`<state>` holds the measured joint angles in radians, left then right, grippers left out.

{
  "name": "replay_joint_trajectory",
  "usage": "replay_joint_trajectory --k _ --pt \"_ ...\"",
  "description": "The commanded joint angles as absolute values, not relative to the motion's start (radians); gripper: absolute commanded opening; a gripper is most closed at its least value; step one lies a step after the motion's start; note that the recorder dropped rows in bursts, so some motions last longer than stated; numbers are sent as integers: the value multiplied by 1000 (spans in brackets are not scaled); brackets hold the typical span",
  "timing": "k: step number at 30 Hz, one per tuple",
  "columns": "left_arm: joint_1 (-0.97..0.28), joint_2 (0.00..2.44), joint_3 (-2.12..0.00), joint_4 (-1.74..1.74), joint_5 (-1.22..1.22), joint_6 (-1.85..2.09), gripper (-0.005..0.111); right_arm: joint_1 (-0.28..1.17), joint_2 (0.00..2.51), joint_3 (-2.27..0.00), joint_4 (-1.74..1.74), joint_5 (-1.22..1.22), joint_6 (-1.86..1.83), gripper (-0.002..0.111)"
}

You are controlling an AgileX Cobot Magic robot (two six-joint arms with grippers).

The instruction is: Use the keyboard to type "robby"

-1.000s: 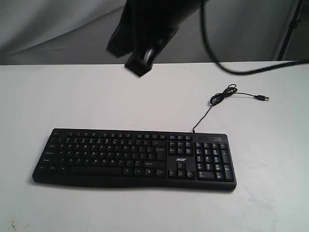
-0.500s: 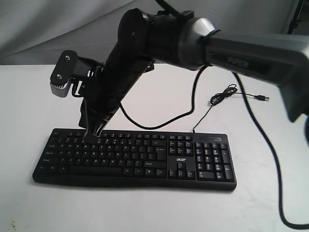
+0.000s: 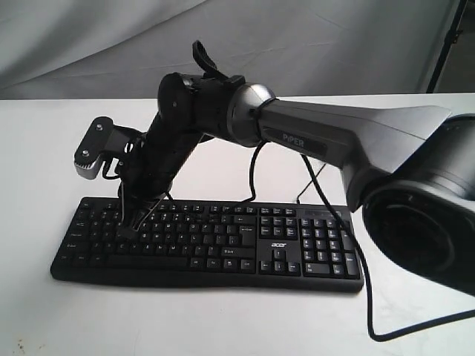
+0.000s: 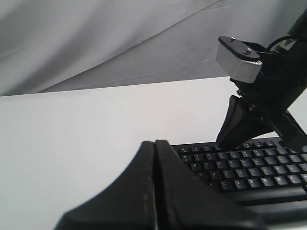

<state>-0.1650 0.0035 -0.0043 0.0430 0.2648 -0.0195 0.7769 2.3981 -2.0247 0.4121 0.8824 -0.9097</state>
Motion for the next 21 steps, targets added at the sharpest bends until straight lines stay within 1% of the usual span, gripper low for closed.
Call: replay_joint_trajectory --k 1,21 --pt "-171 0 0 48 259 -22 0 787 2413 -2038 431 850 -900 0" --pt "-171 0 0 48 259 -22 0 791 2449 -2038 438 815 -869 0"
